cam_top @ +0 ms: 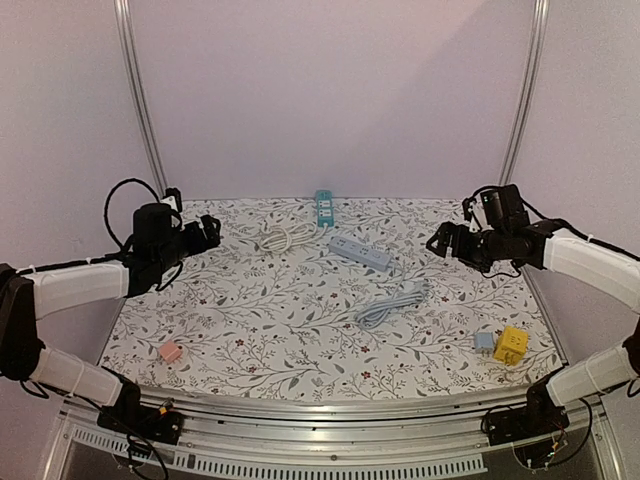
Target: Insert the plug
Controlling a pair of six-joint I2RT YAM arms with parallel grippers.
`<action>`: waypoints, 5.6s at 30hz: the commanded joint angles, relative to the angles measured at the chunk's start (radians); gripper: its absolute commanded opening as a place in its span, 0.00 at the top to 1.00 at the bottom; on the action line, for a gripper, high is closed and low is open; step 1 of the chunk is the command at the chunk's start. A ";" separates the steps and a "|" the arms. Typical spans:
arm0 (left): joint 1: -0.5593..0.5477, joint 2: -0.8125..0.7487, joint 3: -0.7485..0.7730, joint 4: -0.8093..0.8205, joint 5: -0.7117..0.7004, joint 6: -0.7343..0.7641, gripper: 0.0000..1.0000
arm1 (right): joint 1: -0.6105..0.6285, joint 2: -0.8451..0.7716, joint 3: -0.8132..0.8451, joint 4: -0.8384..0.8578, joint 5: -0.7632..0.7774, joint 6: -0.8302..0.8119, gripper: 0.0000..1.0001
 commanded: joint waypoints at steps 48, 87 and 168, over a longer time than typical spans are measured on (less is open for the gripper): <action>-0.001 0.033 0.014 -0.009 0.005 0.016 0.01 | 0.097 0.665 0.335 0.045 -0.151 0.047 0.92; 0.000 0.018 0.008 -0.013 0.005 0.012 0.01 | 0.278 0.208 0.143 -0.264 0.131 0.256 0.01; 0.000 0.067 0.029 -0.020 0.037 -0.012 0.01 | 0.125 0.229 -0.087 -0.356 0.233 0.305 0.75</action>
